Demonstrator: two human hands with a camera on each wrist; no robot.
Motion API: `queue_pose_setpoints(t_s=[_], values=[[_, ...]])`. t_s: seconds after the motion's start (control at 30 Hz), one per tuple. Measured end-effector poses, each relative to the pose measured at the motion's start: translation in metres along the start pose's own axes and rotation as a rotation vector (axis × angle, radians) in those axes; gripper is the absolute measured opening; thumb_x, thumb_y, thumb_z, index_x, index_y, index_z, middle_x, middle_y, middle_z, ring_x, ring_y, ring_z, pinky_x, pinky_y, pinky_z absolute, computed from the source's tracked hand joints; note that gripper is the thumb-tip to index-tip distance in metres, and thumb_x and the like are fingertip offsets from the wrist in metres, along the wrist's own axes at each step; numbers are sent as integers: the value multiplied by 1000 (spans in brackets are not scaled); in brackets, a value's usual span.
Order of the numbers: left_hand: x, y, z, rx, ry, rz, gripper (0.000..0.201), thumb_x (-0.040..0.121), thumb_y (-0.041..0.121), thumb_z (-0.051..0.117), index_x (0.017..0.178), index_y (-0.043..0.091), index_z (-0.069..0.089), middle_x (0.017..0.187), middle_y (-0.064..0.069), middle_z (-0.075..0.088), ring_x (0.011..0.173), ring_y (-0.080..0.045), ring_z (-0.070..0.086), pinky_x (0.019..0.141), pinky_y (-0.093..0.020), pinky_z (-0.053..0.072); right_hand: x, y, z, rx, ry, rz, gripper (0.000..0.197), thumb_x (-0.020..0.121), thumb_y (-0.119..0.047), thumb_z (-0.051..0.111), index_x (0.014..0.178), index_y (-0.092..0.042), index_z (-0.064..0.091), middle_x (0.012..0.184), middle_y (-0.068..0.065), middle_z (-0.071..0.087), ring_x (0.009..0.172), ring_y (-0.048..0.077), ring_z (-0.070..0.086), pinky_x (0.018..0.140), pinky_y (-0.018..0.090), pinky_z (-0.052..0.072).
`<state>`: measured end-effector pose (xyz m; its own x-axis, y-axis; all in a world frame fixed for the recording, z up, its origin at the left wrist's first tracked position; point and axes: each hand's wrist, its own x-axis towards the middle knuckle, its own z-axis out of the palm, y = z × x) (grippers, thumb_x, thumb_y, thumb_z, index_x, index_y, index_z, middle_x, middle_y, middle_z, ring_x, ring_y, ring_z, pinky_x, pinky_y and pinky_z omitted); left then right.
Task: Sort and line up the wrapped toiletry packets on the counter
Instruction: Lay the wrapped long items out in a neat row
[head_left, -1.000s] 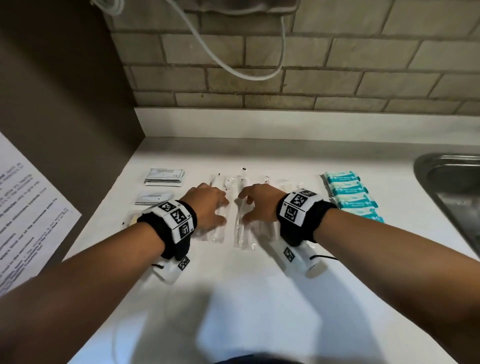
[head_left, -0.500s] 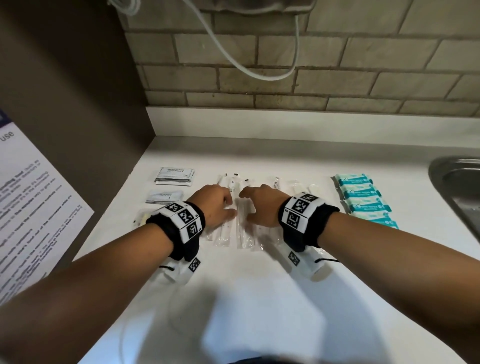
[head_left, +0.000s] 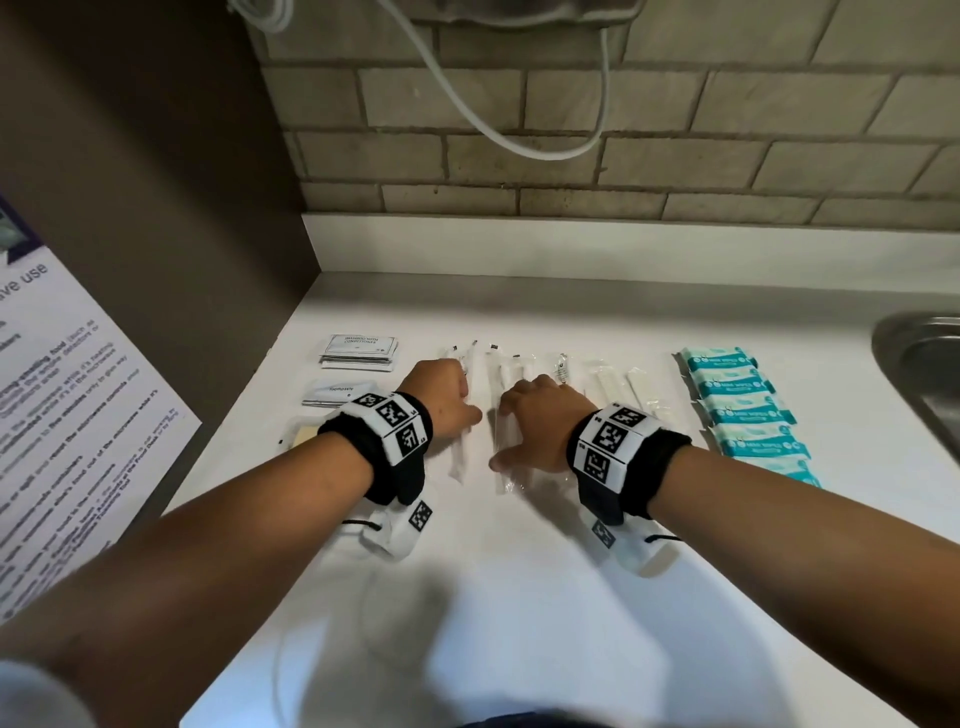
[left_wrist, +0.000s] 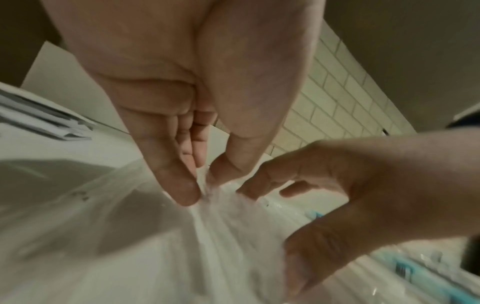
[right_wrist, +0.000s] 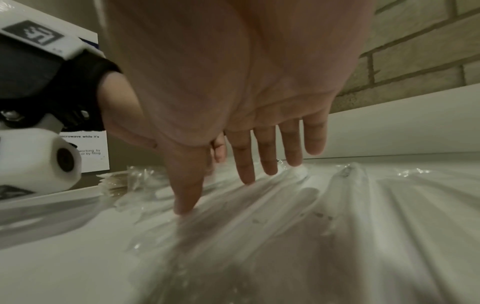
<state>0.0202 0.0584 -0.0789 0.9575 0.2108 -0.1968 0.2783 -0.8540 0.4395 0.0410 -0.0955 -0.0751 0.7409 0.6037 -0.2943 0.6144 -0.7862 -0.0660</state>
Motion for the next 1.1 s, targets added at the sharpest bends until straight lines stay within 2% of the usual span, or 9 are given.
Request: queue_pose_setpoints(t_s=[0.13,0.23,0.37,0.47,0.53,0.63,0.7,0.83,1.1], values=[[1,-4,1,-226,-33,-90,30,77,14,61,103,17,47,80,-6,72,67,-20,65,62,-28,47,-4,3,-5,49,-63,-20,83,76,-61,65,145,-24,36,141,2,47,131,25,40,104,39,38],[2,-8,4,-104,-9,-67,25,78,12,62,100,17,51,91,-5,69,82,-22,65,69,-27,47,-6,4,-7,53,-65,-28,85,76,-56,68,145,-21,33,137,6,52,129,27,43,104,38,35],[4,-9,8,42,33,10,18,80,14,63,69,26,56,103,-1,67,94,-19,63,77,-25,48,-3,1,-5,35,-50,-22,82,74,-53,70,141,-17,38,134,8,54,127,28,44,106,39,34],[1,-8,4,91,39,112,12,80,18,69,88,26,65,115,-1,57,109,-19,58,86,-26,45,1,-2,-2,41,-17,-22,91,70,-50,73,142,-14,33,136,9,51,129,30,42,110,41,35],[-2,-8,-1,179,-31,213,34,79,23,70,112,28,65,125,4,52,118,-19,47,94,-29,41,2,-3,-1,69,-10,-25,100,69,-49,74,147,-14,22,137,11,50,131,30,40,111,41,32],[-10,-7,-8,424,-173,288,57,76,33,68,130,42,54,149,14,39,129,-22,32,103,-37,30,3,-3,-2,89,-37,-33,105,71,-49,74,151,-20,13,136,11,51,131,30,39,113,41,28],[-12,-10,-8,541,-230,293,62,80,41,65,138,47,44,157,16,25,139,-26,23,109,-44,21,4,-1,-3,78,-52,-40,96,71,-50,73,149,-22,23,134,8,52,129,28,41,110,40,29],[-7,-14,-6,537,-228,253,66,83,51,62,144,44,37,159,16,19,146,-23,13,110,-46,14,4,-2,-7,62,-77,-55,81,71,-48,74,139,-19,41,122,7,58,119,27,48,96,35,38],[-4,-19,-6,478,-264,269,61,85,43,62,142,44,40,161,16,13,150,-19,4,112,-46,9,4,-7,-11,60,-96,-43,89,67,-51,74,142,-22,35,129,5,54,124,27,46,97,39,46]])
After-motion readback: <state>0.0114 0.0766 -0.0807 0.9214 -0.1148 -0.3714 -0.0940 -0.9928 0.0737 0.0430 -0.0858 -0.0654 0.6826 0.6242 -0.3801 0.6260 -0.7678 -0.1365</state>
